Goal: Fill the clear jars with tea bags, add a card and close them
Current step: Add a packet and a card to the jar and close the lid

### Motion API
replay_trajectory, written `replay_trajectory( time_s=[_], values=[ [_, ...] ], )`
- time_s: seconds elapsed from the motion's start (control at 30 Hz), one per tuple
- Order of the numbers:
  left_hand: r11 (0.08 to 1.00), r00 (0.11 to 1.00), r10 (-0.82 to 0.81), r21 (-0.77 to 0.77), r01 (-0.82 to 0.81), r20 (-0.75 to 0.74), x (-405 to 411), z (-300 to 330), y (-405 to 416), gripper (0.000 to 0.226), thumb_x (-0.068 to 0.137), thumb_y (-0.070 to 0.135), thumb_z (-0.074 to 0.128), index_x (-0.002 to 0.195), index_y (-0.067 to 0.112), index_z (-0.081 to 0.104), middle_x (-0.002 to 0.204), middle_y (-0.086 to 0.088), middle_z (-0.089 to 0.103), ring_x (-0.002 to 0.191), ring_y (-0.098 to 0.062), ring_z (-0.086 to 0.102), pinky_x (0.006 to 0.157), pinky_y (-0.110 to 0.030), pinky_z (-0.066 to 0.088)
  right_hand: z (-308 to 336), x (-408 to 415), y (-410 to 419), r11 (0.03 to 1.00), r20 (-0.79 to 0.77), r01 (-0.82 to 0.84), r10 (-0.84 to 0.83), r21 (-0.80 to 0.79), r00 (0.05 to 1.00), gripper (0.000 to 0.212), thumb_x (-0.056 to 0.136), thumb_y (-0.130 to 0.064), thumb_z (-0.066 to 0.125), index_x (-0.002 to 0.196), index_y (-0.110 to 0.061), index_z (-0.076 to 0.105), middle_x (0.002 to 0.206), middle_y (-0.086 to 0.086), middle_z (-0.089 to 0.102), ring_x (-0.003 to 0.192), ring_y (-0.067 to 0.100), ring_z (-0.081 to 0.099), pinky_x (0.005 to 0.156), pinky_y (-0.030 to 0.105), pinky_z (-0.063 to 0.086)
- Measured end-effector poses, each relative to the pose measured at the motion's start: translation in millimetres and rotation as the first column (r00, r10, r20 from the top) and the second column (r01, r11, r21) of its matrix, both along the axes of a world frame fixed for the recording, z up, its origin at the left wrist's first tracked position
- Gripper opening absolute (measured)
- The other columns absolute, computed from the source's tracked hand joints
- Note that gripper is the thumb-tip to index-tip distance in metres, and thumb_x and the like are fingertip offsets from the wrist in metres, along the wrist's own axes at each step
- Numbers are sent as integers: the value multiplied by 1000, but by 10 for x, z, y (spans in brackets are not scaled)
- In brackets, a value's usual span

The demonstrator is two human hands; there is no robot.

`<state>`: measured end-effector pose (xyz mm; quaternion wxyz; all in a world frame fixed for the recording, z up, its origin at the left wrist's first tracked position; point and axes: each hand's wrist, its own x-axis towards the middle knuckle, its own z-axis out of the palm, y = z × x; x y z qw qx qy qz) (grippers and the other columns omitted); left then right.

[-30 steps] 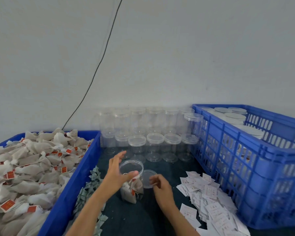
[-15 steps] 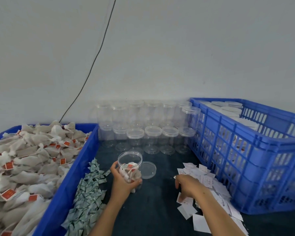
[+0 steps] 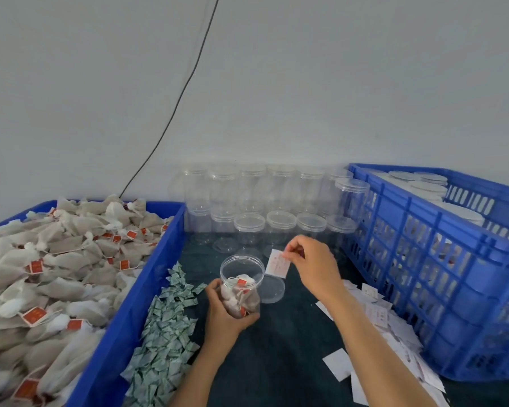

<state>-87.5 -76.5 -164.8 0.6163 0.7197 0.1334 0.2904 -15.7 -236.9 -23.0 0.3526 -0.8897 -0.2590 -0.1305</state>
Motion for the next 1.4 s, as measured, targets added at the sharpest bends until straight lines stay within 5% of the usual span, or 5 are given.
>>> replay_trajectory(
  time_s=[0.07,0.53,0.77,1.0,1.4],
  values=[
    [1000,999,9,-7,-8,31,-2,-8,8,97,52,-2,91,117,40,32,124,8,49,110,-7,55,87,-23,48,94,-68,178,992,17,-68,67,106,998,12,92,-19,63,82,-22,58,91,-7,66,82,7,59,63,17,47],
    [999,991,36,25,-39,130,-8,-4,0,97,51,-5,88,114,43,33,126,7,44,114,-13,53,87,-24,49,-174,-103,773,865,382,-63,284,-498,879,11,87,-32,67,91,-24,74,91,-6,49,97,16,44,85,29,34],
    [995,981,88,20,-93,172,3,24,-12,95,51,-8,88,114,38,34,127,13,42,118,-10,48,91,-21,44,-176,230,479,944,57,-94,80,317,995,6,93,-22,60,93,-27,64,91,-11,62,86,1,58,78,19,45],
    [986,969,169,-33,-166,179,-9,23,-16,95,53,-7,88,114,43,34,125,20,41,117,0,46,90,-16,41,-1003,430,405,996,-455,-73,39,-59,890,89,83,-43,71,150,-20,17,152,11,28,139,32,25,114,46,24],
    [990,985,131,-61,-124,115,-20,48,-4,89,52,7,90,113,37,33,128,0,48,117,-15,51,94,-28,48,-597,392,339,966,-313,-251,257,60,914,112,65,-21,87,149,-30,13,139,8,33,131,24,35,111,41,34]
  ],
)
